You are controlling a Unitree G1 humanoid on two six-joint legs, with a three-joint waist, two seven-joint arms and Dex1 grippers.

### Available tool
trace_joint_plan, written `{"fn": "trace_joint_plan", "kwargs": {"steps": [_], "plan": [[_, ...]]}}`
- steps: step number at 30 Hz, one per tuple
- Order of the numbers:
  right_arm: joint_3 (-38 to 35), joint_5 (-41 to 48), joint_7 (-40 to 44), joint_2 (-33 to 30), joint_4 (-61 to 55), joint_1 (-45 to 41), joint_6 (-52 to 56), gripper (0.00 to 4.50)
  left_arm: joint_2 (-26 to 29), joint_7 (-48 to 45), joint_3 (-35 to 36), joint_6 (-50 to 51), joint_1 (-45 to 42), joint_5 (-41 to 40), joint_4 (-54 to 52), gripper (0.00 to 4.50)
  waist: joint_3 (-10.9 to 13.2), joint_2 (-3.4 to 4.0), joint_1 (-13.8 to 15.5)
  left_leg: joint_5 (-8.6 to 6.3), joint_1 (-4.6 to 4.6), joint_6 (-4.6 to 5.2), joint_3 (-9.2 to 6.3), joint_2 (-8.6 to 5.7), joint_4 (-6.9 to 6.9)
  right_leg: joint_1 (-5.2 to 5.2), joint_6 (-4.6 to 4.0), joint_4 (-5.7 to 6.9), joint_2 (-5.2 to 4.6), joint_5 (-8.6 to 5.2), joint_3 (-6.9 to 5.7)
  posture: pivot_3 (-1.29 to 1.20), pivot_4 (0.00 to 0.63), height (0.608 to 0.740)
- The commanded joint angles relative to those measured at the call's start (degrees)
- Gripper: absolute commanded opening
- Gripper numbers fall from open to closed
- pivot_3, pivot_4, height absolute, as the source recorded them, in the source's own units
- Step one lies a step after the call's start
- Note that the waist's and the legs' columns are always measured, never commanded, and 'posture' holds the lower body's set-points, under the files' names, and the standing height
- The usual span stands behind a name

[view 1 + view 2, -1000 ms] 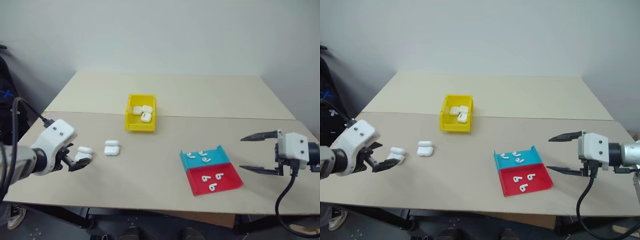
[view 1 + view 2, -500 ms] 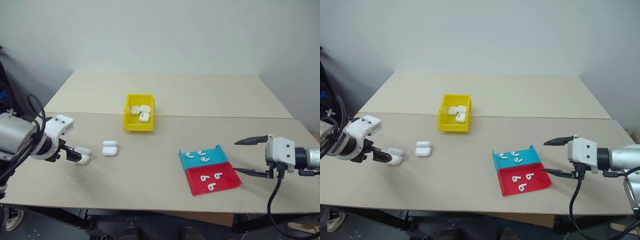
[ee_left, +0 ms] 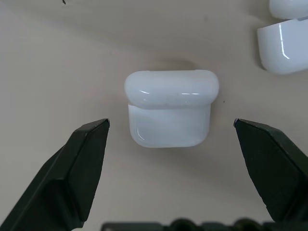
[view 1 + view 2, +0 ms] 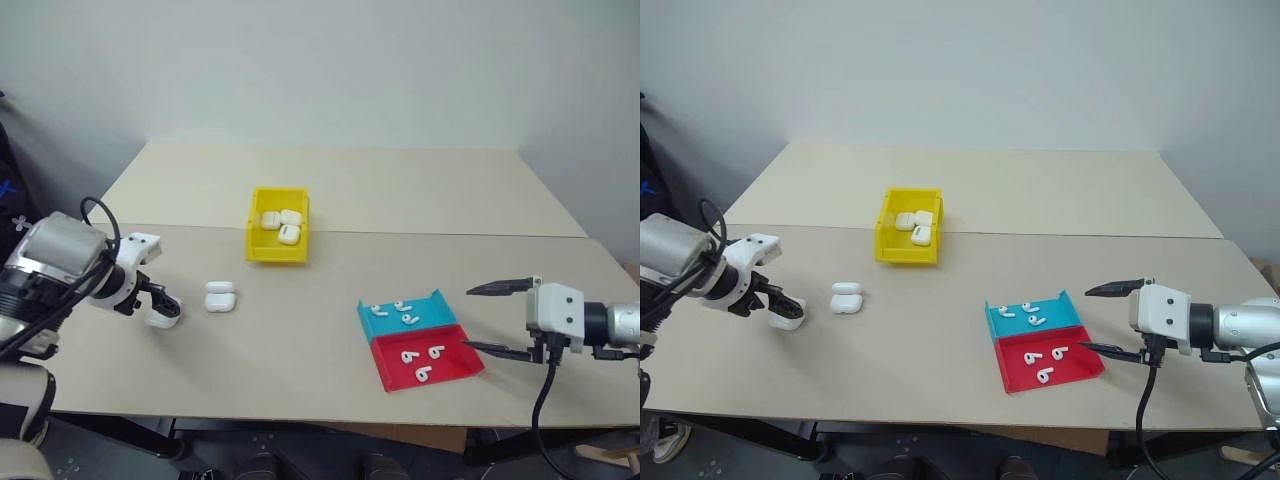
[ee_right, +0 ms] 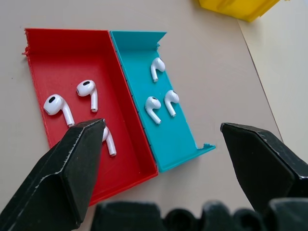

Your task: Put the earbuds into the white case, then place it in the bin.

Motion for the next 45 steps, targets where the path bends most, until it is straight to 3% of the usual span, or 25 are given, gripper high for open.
{"fn": "trace_joint_plan", "kwargs": {"steps": [1,23,26,30,34,41,45], "plan": [[-1.96,-0.14,-1.35,-0.75,-2.12,0.17,0.61,4.47,0.2,-1.84,-0.8,-0.8,-1.75,2.01,1.51,4.5,0.0,-0.01,-0.02,0.0,0.0,0.0,0.0,0.0,0.01,0.0,0.0,0.01,0.0,0.0,0.0,0.0,0.15,0.74],[-1.32,-2.73,-3.97,-0.72,-3.0,1.1,1.41,4.47,-4.52,-11.57,-5.47,-7.92,-3.23,11.34,11.33,4.5,-0.01,0.01,0.02,0.0,-0.02,0.0,-0.03,-0.01,0.08,0.02,0.02,0.04,-0.02,-0.01,-0.01,0.0,0.15,0.74],[-1.38,-3.01,-4.22,-0.8,-3.04,1.15,1.48,4.5,-4.38,-11.99,-5.24,-7.38,-2.87,12.06,10.55,3.9,-0.01,0.01,0.0,0.0,0.0,0.01,-0.03,-0.01,0.09,0.02,0.02,0.06,-0.02,-0.01,-0.01,0.0,0.15,0.74],[-1.42,-3.18,-4.09,-0.8,-2.86,0.97,1.55,4.5,-3.72,-12.04,-4.78,-7.08,-2.64,12.81,8.85,2.77,-0.01,0.0,0.01,0.0,-0.03,0.01,-0.03,-0.01,0.09,0.02,0.03,0.05,-0.02,-0.02,-0.01,0.0,0.15,0.74],[-0.87,-3.63,-4.21,-0.61,-2.33,0.07,1.41,4.5,-3.18,-10.72,-4.05,-8.09,-1.87,13.89,6.95,2.77,-0.01,0.0,0.01,0.0,-0.06,0.01,-0.03,-0.01,0.11,0.01,0.04,0.05,-0.02,-0.02,-0.01,0.0,0.15,0.74],[-1.59,-2.61,-2.86,-1.98,-1.91,-1.4,2.2,4.5,1.56,-9.98,5.74,-7.62,-0.44,11.05,-6.63,2.77,0.03,-0.06,-0.07,0.0,-0.19,0.0,-0.08,0.0,0.14,-0.08,0.02,0.06,-0.01,-0.01,-0.05,0.0,0.15,0.74],[-3.19,-1.28,-2.35,-4.09,-3.1,-2.39,4.86,4.5,5.22,-11.33,20.11,-7.52,5.15,4.28,-20.66,2.77,0.03,-0.06,-0.21,-0.01,-0.23,0.02,-0.06,-0.01,0.15,-0.12,0.03,0.04,-0.06,-0.01,-0.03,0.0,0.15,0.74]]}}
